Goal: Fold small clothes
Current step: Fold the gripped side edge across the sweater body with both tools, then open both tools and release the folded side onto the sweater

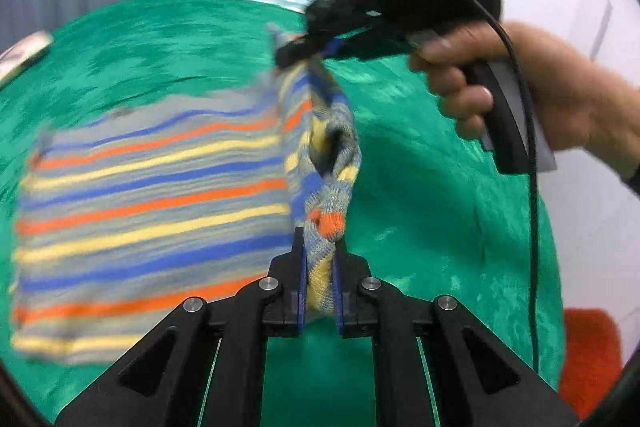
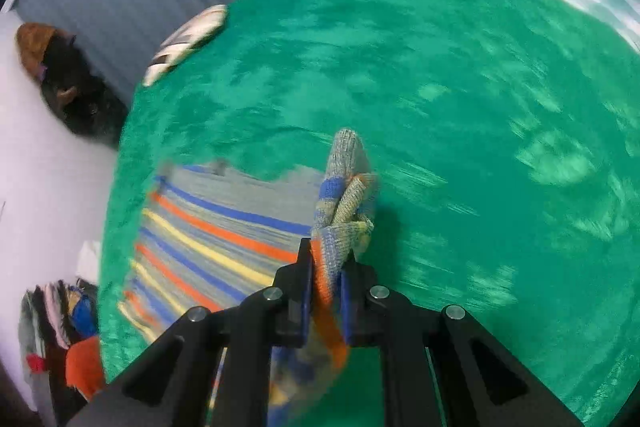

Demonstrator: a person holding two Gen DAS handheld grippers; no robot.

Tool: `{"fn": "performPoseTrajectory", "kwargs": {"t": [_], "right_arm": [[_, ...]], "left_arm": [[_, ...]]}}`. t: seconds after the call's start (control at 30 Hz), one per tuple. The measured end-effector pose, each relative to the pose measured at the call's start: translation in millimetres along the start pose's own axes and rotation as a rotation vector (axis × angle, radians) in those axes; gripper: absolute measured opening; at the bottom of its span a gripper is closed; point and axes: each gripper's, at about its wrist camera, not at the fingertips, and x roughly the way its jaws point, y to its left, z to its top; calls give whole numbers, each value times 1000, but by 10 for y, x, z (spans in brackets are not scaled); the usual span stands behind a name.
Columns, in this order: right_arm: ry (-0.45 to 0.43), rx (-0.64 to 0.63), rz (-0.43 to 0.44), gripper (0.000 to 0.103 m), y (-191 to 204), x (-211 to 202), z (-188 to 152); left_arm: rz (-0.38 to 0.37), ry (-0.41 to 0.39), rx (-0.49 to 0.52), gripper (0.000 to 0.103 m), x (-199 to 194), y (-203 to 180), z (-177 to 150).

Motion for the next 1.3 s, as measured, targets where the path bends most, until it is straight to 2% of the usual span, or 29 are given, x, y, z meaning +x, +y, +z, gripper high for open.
{"fn": "performPoseTrajectory", "kwargs": {"t": [0.13,0.2,0.3,0.43,0.53,0.57,0.6,0.63,0.67,0.73,0.8,0.9,0.93,0.97,1.0,1.07,1.1,1.17,1.2,1.23,1.3], "right_arm": [[3,-81,71,12,745,255,186],[24,-130,89,12,1163,520,251],[56,-157,102,12,1585,906,276],[97,-185,109,12,1984,1356,269],[105,-186,103,12,2119,1597,251],[92,-166,117,17,2122,1644,236],[73,-148,140,20,2122,1667,225],[55,-129,154,31,2123,1682,223],[35,-99,184,45,2080,1650,195],[-18,-78,209,47,2000,1489,164],[-80,-100,176,47,1907,1222,100],[-110,-236,31,47,1744,787,-143],[-103,-279,-1,47,1712,698,-223],[-91,-324,-21,46,1699,619,-332],[-72,-370,-19,45,1707,543,-486],[-39,-414,28,41,1752,502,-700],[-19,-425,61,41,1775,520,-811],[33,-410,98,41,1794,690,-1043],[71,-391,80,41,1780,849,-1185],[96,-399,62,41,1778,946,-1297],[82,-444,39,41,1812,935,-1410]], "left_arm": [[37,-32,-180,8,-375,706,-73],[74,-37,-256,8,-477,1006,-145],[119,-29,-322,8,-565,1370,-341],[154,-19,-386,9,-624,1608,-510],[178,-10,-424,12,-593,1819,-569],[200,5,-436,19,-553,1886,-558],[216,19,-445,31,-543,1942,-573],[236,30,-461,39,-582,2004,-585],[249,22,-475,41,-760,2073,-736],[260,3,-485,44,-870,2148,-735],[262,-31,-486,44,-1047,2192,-712],[216,-77,-439,44,-1197,2124,-602],[178,-85,-416,43,-1199,2086,-554],[108,-92,-380,42,-1173,2011,-475],[69,-94,-351,39,-1136,1947,-418],[25,-77,-297,37,-973,1854,-290],[22,-56,-285,33,-835,1855,-233],[70,17,-305,19,-531,1972,-184],[127,72,-327,6,-367,2109,-196],[166,105,-341,2,-268,2229,-209],[194,107,-366,3,-292,2419,-181]]}}
